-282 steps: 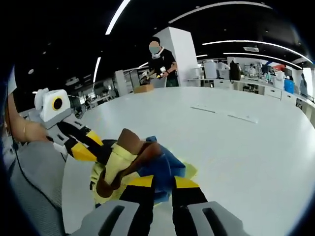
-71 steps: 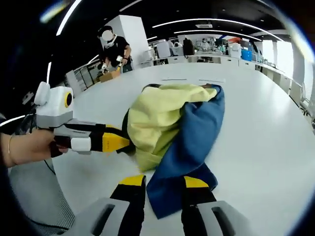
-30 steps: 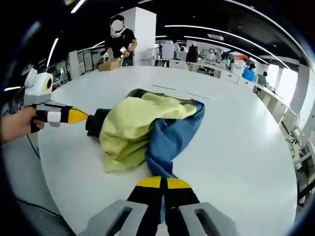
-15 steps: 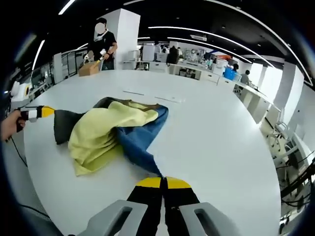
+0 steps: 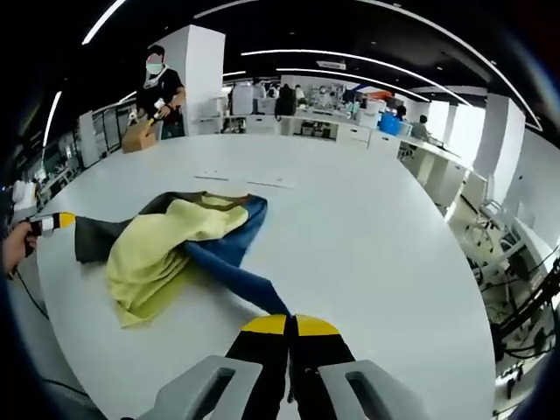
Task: Fold the garment on the visible template until the final outline fits inside the template.
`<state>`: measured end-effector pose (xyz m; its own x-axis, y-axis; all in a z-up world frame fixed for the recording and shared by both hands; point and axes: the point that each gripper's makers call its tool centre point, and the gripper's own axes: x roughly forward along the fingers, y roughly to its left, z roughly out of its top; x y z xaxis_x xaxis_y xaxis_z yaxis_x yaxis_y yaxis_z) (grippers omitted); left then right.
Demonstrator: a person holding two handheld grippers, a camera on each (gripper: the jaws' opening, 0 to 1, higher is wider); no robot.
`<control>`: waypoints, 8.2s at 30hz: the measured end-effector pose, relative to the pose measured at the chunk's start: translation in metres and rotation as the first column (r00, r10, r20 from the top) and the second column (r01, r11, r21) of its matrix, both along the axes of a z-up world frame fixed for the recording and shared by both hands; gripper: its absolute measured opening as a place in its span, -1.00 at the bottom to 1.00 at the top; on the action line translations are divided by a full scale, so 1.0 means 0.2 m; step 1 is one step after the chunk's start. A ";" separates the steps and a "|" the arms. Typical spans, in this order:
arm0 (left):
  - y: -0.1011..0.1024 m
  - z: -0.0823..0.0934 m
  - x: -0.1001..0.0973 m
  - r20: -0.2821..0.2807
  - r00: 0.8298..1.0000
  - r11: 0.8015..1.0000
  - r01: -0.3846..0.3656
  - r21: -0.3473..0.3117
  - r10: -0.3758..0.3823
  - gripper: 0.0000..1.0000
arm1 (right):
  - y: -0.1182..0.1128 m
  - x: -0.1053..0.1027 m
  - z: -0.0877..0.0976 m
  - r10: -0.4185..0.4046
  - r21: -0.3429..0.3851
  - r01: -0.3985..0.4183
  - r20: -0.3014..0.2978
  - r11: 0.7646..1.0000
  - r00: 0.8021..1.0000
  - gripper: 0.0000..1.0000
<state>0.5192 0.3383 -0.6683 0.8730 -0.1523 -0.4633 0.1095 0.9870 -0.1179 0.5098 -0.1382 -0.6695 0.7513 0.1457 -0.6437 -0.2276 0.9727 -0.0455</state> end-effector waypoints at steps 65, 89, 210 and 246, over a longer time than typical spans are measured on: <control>0.55 -0.31 0.37 -0.202 0.975 0.900 0.009 0.435 0.088 -1.00 | -0.69 0.03 -0.27 -0.280 -0.110 0.261 -0.232 0.959 0.932 -1.00; 0.47 -0.25 0.33 -0.158 0.986 0.942 0.000 0.337 0.056 -0.85 | -0.67 0.03 -0.23 -0.213 -0.100 0.196 -0.211 0.975 0.954 -0.55; -0.40 -0.09 -0.40 -0.068 0.897 0.893 0.442 0.083 -0.437 0.70 | 0.93 -0.19 0.13 0.737 -0.033 -0.736 0.051 0.676 0.674 -1.00; -0.46 -0.10 -0.40 -0.078 0.888 0.888 0.457 0.050 -0.452 0.51 | 0.55 0.35 -0.04 0.511 -0.127 -0.506 0.016 0.853 0.859 -1.00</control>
